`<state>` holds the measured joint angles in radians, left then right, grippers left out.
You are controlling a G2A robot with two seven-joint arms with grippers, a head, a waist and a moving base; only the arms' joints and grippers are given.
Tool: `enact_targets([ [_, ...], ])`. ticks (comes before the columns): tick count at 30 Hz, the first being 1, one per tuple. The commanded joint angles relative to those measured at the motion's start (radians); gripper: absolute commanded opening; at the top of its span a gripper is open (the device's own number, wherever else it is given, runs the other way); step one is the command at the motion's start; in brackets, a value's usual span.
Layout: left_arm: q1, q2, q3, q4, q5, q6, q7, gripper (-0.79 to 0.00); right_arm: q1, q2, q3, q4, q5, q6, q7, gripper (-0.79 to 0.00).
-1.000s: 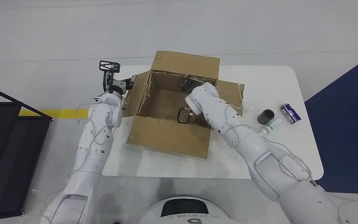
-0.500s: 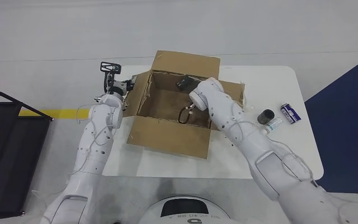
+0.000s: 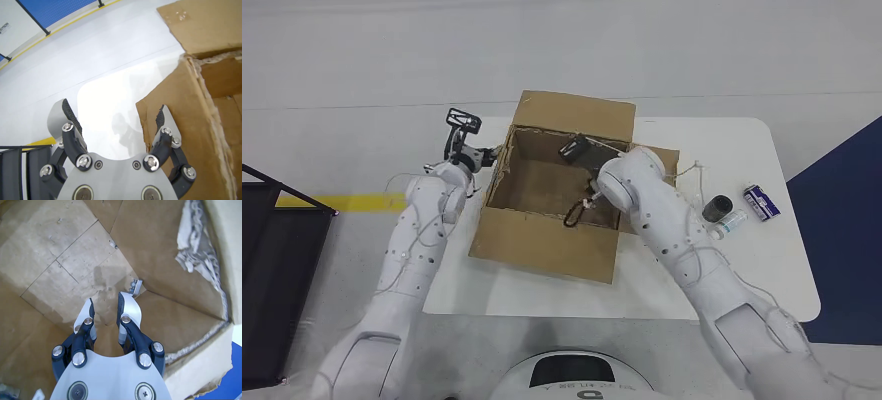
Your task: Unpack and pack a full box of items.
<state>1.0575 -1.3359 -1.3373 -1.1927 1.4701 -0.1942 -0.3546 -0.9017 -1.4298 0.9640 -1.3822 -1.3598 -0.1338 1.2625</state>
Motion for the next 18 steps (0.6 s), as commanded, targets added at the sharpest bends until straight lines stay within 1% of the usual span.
enact_targets([
  [1,0.025,0.012,-0.026,-0.033,-0.009,-0.097,-0.034,0.000,-0.028,0.008,0.019,-0.044,-0.012,-0.004,0.010,-0.489],
  [3,0.046,0.019,-0.045,-0.063,-0.034,-0.163,-0.061,0.000,-0.043,0.011,0.030,-0.066,-0.017,-0.007,0.015,-0.480],
  [5,0.075,0.029,-0.066,-0.105,-0.076,-0.269,-0.097,0.000,-0.054,0.015,0.038,-0.084,-0.021,-0.016,0.024,-0.471],
  [6,0.082,0.032,-0.074,-0.116,-0.093,-0.299,-0.107,0.000,-0.055,0.015,0.039,-0.087,-0.020,-0.019,0.027,-0.468],
  [9,0.117,0.044,-0.102,-0.169,-0.175,-0.444,-0.154,0.000,-0.054,0.016,0.040,-0.091,-0.012,-0.035,0.037,-0.459],
  [11,0.137,0.053,-0.129,-0.198,-0.217,-0.495,-0.184,0.000,-0.048,0.016,0.039,-0.087,-0.009,-0.041,0.048,-0.456],
  [13,0.149,0.060,-0.149,-0.219,-0.230,-0.499,-0.204,0.000,-0.041,0.015,0.035,-0.081,-0.014,-0.037,0.059,-0.449],
  [15,0.151,0.063,-0.161,-0.227,-0.216,-0.458,-0.205,0.000,-0.033,0.013,0.026,-0.072,-0.041,-0.019,0.078,-0.446],
  [17,0.144,0.064,-0.165,-0.222,-0.187,-0.383,-0.173,0.000,-0.021,0.009,0.007,-0.056,-0.075,0.009,0.097,-0.443],
  [18,0.141,0.064,-0.162,-0.218,-0.179,-0.360,-0.161,0.000,-0.017,0.007,0.003,-0.051,-0.080,0.015,0.097,-0.443],
])
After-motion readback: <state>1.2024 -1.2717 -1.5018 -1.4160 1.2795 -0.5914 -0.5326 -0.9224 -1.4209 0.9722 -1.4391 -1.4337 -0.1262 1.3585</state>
